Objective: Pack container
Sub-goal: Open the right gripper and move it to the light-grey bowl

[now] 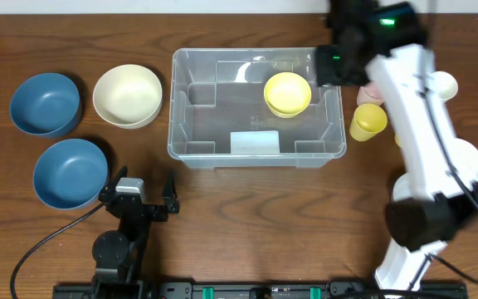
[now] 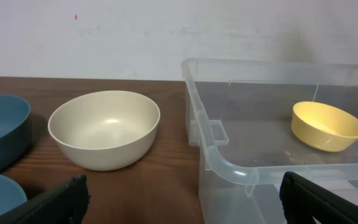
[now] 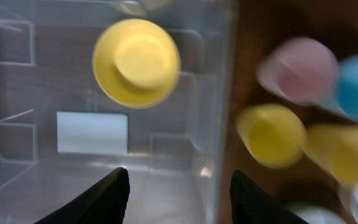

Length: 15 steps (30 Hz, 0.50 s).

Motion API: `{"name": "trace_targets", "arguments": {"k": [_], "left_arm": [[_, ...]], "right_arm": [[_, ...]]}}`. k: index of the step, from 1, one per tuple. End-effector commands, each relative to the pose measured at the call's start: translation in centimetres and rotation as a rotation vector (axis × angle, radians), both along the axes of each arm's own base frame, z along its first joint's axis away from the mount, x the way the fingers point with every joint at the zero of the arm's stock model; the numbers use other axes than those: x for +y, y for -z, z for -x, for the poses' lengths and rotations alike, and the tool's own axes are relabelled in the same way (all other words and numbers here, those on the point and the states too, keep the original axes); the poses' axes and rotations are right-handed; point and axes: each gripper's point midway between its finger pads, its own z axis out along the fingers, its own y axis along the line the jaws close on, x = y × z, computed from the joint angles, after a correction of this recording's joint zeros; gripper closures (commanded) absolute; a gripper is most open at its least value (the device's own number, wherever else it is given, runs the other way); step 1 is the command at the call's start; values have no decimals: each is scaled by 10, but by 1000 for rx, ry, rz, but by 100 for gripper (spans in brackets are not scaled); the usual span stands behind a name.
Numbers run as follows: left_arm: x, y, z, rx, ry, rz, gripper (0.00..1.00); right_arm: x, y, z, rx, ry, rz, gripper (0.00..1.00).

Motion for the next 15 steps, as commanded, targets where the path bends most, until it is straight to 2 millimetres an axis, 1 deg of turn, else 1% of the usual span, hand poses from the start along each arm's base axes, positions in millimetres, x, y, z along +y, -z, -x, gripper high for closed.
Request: {"name": "trace_targets", "arguments": {"k": [1,3,5,7,10,12,15], "left_arm": [[-1,15,1,44,11,-15,2],[-1,15,1,44,11,-15,2],[-1,15,1,44,12,-15,2],[-1,15,1,44,12,-15,2],[-1,15,1,44,11,-15,2],[-1,15,1,44,12,-15,2],[-1,15,1,44,11,-15,2]], "right_arm": [[-34,-23,16,-19,131,-20,46],[-56,-30,32,5,195,-17,46],[-78,-32,47,42,270,-13,48],[-91,-32,53,52,311,-40,51],[-112,-25,67,83,410,-64,53],[-126,-17,79,117,472,-56,53],[-143,-2,98,174,535,-35,53]]}}
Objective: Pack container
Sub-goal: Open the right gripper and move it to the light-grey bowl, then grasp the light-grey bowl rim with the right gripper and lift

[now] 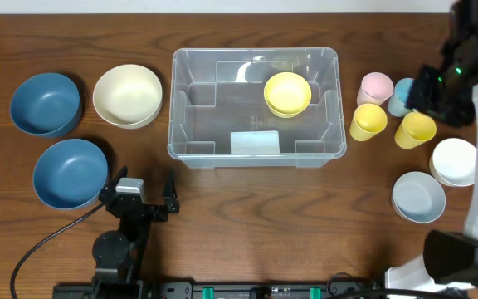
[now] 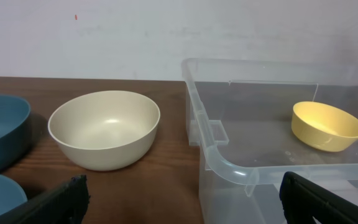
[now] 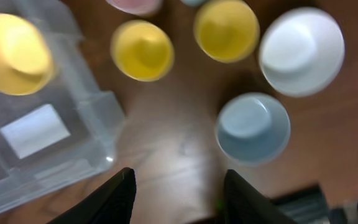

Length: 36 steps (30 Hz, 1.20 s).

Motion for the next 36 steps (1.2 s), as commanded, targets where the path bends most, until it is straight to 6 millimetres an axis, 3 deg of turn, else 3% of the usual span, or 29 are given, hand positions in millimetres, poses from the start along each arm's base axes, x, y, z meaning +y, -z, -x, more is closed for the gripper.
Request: {"name": "trace_targets", "arguments": {"k": [1,7,12,18,26,36], "left_arm": [[-1,15,1,44,11,-15,2],[-1,15,1,44,12,-15,2],[-1,15,1,44,11,-15,2],[-1,15,1,44,11,-15,2],[-1,15,1,44,12,-15,2],[-1,15,1,44,12,-15,2]], "right_arm": [[-16,12,24,51,99,-2,53],[-37,46,73,94,215,-6,53],[-39,74,116,43,306,-51,52],[-38,109,149,19,388,-53,52],[-38,151,137,-40,515,-106,52],[-59,189,133,-12,742,-44,49]]}}
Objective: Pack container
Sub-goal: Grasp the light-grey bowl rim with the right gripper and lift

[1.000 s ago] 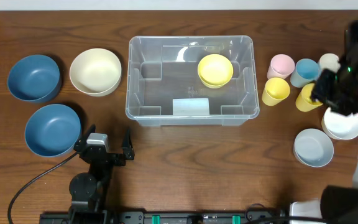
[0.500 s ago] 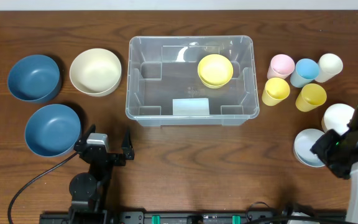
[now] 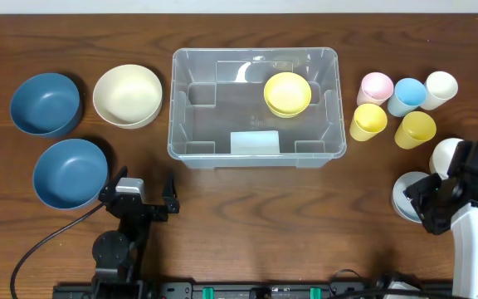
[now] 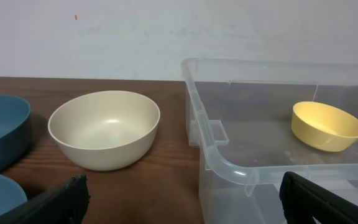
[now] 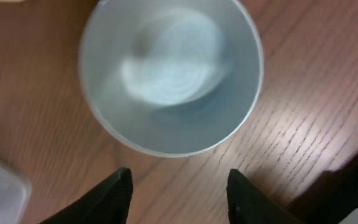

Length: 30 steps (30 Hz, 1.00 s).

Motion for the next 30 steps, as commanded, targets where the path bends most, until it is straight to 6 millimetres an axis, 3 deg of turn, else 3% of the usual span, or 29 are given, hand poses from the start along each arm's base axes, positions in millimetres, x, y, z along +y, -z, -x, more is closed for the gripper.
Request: {"name": "trace_targets", "arguments": {"k": [1,16,19,21,23,30], "left_arm": [[-1,15,1,44,12,-15,2],[-1,15,1,44,12,-15,2],[-1,15,1,44,12,-15,2],[-1,15,1,44,12,-15,2],[-1,15,1,44,12,-15,2],[-1,15,1,44,12,-15,2]], "right_arm": [[-13,11,7,47,107,44,48],[-20,59,21,112,142,53,52],[-21,64,20,98,147,58,63],[-21,67,20,91,147,61,85],[-21,69,20,88,147,61,96],[-20,73,23,97,125,61,99]]}}
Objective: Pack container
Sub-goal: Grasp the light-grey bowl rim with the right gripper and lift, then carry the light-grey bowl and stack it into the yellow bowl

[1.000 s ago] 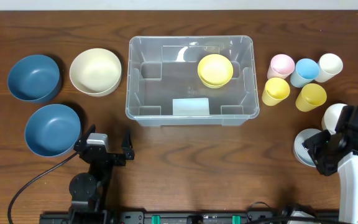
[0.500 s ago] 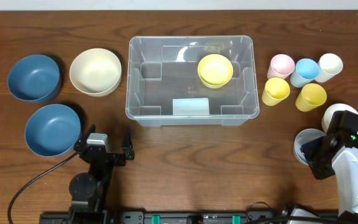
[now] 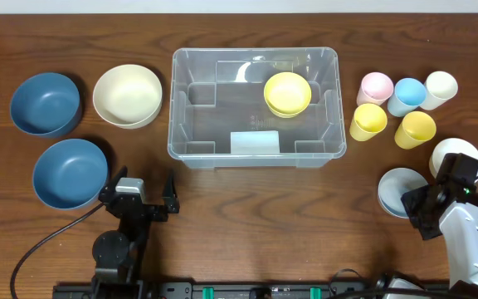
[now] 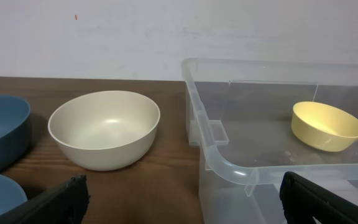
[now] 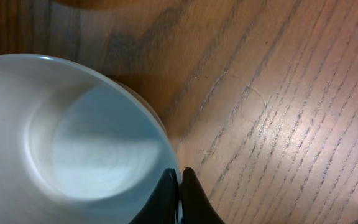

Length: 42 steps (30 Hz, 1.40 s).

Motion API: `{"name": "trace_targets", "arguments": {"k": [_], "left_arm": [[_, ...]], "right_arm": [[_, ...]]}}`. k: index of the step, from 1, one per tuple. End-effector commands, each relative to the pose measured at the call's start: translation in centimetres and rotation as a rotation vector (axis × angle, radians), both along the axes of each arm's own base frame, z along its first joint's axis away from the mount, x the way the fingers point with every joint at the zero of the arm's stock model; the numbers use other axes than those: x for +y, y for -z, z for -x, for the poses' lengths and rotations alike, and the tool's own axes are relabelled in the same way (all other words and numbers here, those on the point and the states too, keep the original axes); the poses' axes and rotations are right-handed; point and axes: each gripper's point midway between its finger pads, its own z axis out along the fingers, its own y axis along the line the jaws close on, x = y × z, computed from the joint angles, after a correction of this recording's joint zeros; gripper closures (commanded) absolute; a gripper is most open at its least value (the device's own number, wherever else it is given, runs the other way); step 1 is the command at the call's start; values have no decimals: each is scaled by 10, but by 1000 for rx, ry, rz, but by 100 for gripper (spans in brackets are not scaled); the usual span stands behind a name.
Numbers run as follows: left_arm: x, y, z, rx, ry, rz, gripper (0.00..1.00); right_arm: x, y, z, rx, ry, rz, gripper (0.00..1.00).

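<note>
The clear plastic container (image 3: 256, 158) stands mid-table with a yellow bowl (image 3: 287, 93) inside at its back right. A light blue bowl (image 5: 86, 149) is at the front right, seen from overhead as a light blue bowl (image 3: 398, 191). My right gripper (image 5: 179, 177) is shut on its rim, one finger inside and one outside; overhead, the right gripper (image 3: 419, 208) sits at the bowl's near-right edge. My left gripper (image 3: 143, 195) rests open at the table's front, facing the container (image 4: 229, 168) with nothing between its fingers.
A cream bowl (image 3: 127, 95) and two dark blue bowls (image 3: 46, 103) (image 3: 70, 173) lie left of the container. To its right stand a pink cup (image 3: 376, 85), a blue cup (image 3: 407, 94), a white cup (image 3: 440, 85) and two yellow cups (image 3: 368, 121) (image 3: 414, 129). A white bowl (image 3: 455, 154) sits beside the right arm.
My right gripper was open just above the light blue bowl; now it is shut on the bowl's rim, and the bowl sits a little further left. The left arm has not moved.
My right gripper was open over the container, near the yellow bowl. Then it was above the cups on the right. Then it hung open low over the light blue bowl. Now it grips that bowl's rim. The left arm stayed parked throughout.
</note>
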Motion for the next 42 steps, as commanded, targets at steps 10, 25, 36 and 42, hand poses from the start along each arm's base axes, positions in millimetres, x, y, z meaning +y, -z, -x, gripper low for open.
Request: {"name": "trace_targets", "arguments": {"k": [10,25,36,42], "left_arm": [[-1,15,1,44,11,-15,2],[-1,15,1,44,11,-15,2],[-1,15,1,44,11,-15,2],[-1,15,1,44,11,-15,2]], "right_arm": [[18,-6,-12,-26,-271,-88,99],[30,-172,-76,-333,-666,-4,99],[104,-279,-151,-526,-1101,136,99],[142,-275,-204,-427,-1261,262,99]]}}
